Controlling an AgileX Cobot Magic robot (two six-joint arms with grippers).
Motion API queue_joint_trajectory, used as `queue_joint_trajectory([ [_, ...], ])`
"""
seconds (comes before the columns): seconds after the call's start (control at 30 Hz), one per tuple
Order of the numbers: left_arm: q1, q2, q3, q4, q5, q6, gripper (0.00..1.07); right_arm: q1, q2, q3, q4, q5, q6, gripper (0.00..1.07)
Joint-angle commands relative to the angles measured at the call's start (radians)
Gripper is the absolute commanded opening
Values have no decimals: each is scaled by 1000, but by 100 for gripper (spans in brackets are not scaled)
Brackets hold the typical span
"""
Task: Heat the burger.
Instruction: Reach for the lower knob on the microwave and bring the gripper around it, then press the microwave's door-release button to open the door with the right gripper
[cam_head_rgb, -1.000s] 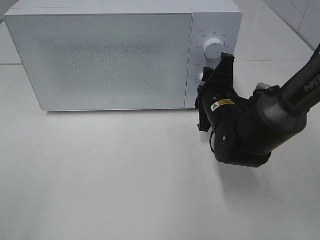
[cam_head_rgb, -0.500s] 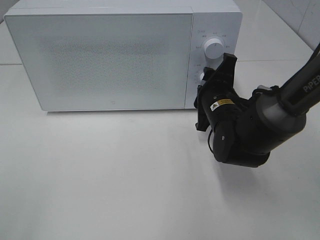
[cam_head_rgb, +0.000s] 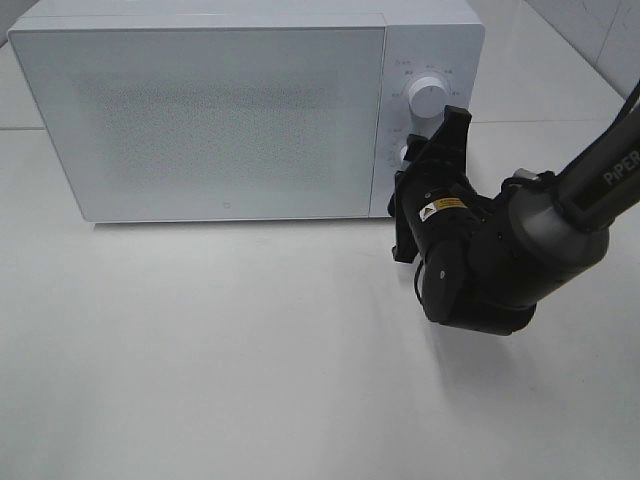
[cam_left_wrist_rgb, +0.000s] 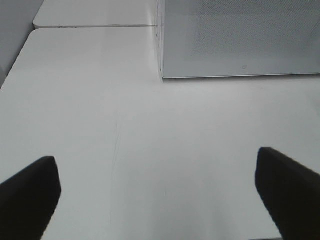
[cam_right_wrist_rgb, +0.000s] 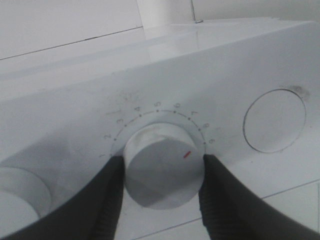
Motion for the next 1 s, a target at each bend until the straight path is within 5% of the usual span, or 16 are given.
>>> queue_joint_trajectory([
  [0.03,2,-18,3,-2,-2,-7,98,2,-14,-38,-56,-165,-57,34],
  [0.4,2,-18,3,-2,-2,-7,98,2,-42,7,35,-153,-217,66],
  [0.7,2,-18,3,-2,-2,-7,98,5,-124,118,-42,-7,-375,67],
  [1.0,2,-18,3,-2,-2,-7,98,-18,-273,202,-238,343,-787,67],
])
